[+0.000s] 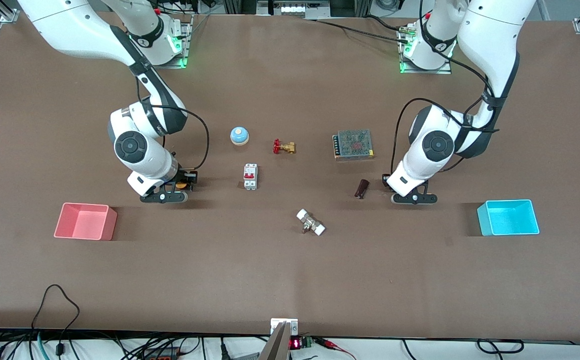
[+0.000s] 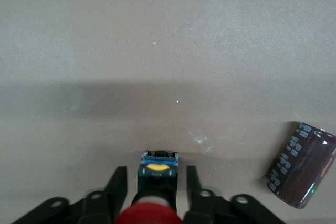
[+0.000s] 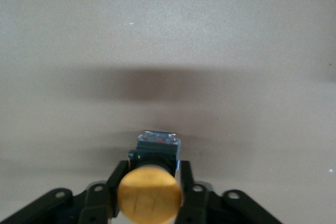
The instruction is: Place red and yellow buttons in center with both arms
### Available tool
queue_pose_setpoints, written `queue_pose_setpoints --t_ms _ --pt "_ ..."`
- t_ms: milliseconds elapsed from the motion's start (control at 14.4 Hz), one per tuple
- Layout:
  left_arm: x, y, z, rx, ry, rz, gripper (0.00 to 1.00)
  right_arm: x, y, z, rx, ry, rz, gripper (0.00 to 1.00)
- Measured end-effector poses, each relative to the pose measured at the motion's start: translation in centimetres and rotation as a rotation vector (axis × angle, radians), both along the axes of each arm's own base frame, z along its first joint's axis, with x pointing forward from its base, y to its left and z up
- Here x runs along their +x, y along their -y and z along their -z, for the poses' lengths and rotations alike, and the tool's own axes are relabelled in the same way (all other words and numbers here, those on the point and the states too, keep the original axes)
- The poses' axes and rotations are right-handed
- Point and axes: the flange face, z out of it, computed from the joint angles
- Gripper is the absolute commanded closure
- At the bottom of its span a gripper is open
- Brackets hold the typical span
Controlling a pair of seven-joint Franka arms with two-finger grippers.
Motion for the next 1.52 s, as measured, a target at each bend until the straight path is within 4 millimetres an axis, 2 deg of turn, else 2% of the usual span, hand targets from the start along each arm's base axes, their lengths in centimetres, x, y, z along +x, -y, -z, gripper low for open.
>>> queue_pose_setpoints --t_ms 69,277,415,554,762,969,1177,1315,1523 --pt "0.0 0.0 0.0 0.000 0.000 -0.002 0.00 0.1 0.0 0.0 0.001 0.003 0.001 0.00" --pt "0.2 0.1 -0.5 -0.004 0.013 -0.003 0.00 1.1 -0.1 -1.2 0.011 0.034 0.006 0.00" --pt "0.6 0.1 -2.0 -0.010 0.040 -0.004 0.00 2.5 0.5 -3.3 0.021 0.076 0.027 0.00" --pt "1.2 0.0 -4.2 -0.015 0.071 -0.008 0.00 4.2 2.3 -6.9 0.056 0.100 0.106 0.00" --pt "2.5 -0.6 -7.6 -0.008 0.083 -0.011 0.00 6.2 6.0 -14.2 0.080 0.087 0.103 0.00" --pt "5.0 -2.6 -12.3 0.009 0.065 0.030 0.00 6.9 10.7 -21.7 0.046 0.052 0.090 0.00" --pt "7.0 -4.7 -18.9 0.025 0.039 0.058 0.00 6.4 14.0 -27.6 0.020 0.025 0.115 0.00" --pt "7.1 -5.4 -23.7 0.030 0.038 0.058 0.00 5.5 14.6 -30.8 0.011 0.036 0.126 0.00" --pt "5.7 -5.6 -29.5 0.030 0.062 0.096 0.00 3.3 14.4 -34.4 -0.003 0.029 0.124 0.00"
